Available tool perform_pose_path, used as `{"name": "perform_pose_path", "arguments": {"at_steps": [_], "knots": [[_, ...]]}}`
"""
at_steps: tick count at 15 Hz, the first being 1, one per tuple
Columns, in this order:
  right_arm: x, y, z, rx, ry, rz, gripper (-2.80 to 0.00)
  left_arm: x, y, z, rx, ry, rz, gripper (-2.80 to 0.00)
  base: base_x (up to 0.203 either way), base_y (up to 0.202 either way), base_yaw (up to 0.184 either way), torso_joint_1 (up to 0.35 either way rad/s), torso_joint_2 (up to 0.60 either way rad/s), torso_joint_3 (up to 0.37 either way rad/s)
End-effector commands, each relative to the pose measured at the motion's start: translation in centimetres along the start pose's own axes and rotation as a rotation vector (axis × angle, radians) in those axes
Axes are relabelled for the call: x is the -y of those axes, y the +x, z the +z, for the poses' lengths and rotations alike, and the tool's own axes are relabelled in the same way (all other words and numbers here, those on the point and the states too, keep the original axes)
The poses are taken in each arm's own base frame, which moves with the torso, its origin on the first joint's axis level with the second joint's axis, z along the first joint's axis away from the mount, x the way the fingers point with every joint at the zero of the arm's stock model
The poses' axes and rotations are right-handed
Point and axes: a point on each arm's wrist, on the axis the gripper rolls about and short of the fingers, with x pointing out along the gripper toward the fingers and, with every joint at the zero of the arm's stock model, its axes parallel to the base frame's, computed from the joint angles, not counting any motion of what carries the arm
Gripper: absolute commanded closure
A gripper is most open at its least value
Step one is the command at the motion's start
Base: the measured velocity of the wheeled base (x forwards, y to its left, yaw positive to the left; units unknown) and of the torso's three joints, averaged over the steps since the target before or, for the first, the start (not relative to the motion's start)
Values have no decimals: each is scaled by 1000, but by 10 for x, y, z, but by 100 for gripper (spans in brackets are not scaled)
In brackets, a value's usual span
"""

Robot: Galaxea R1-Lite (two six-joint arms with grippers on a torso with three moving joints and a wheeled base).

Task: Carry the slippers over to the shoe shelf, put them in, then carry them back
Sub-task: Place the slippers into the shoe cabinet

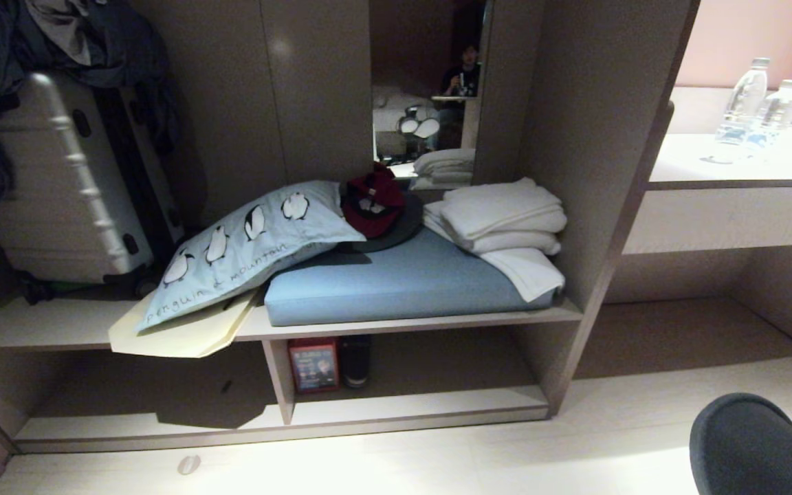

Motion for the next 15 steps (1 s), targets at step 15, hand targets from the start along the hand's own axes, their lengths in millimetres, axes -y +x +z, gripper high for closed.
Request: {"name": "perform_pose_path", "arguments": {"at_steps": [15], "knots": [[0,0,0,-2,0,1,0,0,0,0,1,0,1,0,0,16,0,0,0,1]]}}
